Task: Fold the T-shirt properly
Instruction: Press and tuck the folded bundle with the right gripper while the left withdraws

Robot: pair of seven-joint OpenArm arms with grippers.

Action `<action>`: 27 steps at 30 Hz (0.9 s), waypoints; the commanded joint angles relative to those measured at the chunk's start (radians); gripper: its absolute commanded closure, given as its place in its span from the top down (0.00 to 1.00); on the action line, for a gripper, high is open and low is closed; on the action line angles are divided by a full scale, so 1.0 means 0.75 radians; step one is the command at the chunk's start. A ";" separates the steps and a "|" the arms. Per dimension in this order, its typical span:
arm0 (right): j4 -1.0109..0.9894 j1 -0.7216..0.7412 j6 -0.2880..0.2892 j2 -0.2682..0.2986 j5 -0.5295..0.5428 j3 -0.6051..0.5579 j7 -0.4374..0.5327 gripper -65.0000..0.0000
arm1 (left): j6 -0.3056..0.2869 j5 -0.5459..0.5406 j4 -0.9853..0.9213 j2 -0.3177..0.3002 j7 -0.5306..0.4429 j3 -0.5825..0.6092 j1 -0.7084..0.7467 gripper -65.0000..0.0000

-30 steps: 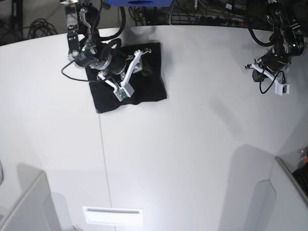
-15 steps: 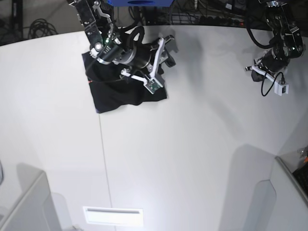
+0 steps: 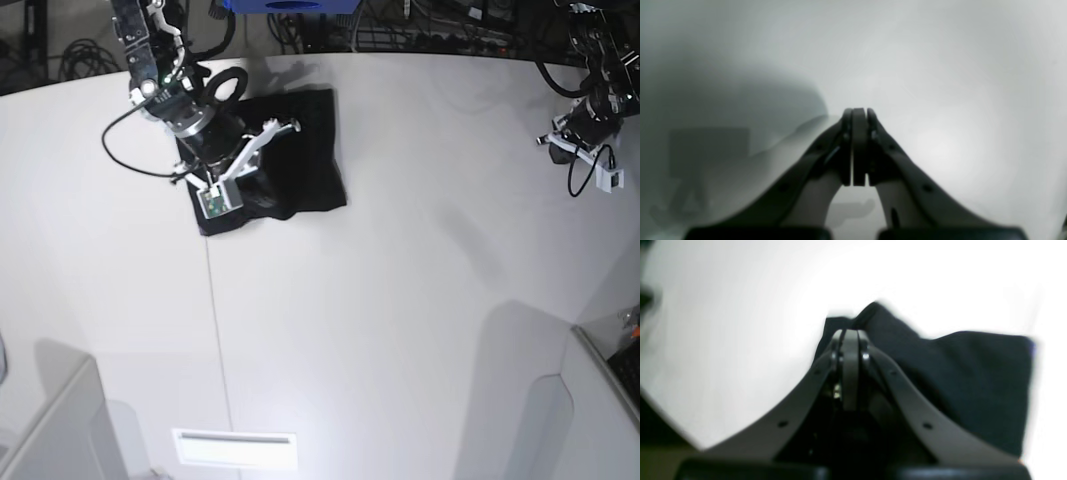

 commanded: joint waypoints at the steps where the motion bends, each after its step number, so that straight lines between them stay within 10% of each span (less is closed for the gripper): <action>1: 0.022 0.048 0.003 0.007 0.003 0.029 0.022 0.00 | -0.003 -0.022 0.018 -0.022 -0.017 -0.010 -0.006 0.00; 19: -0.168 0.160 0.001 0.036 -0.005 -0.036 -0.149 0.00 | -0.003 -0.022 0.018 -0.022 -0.017 -0.004 -0.006 0.00; 27: -0.180 0.271 -0.199 -0.034 -0.003 -0.355 -0.153 0.00 | -0.005 -0.020 0.018 -0.022 -0.017 -0.004 -0.012 0.00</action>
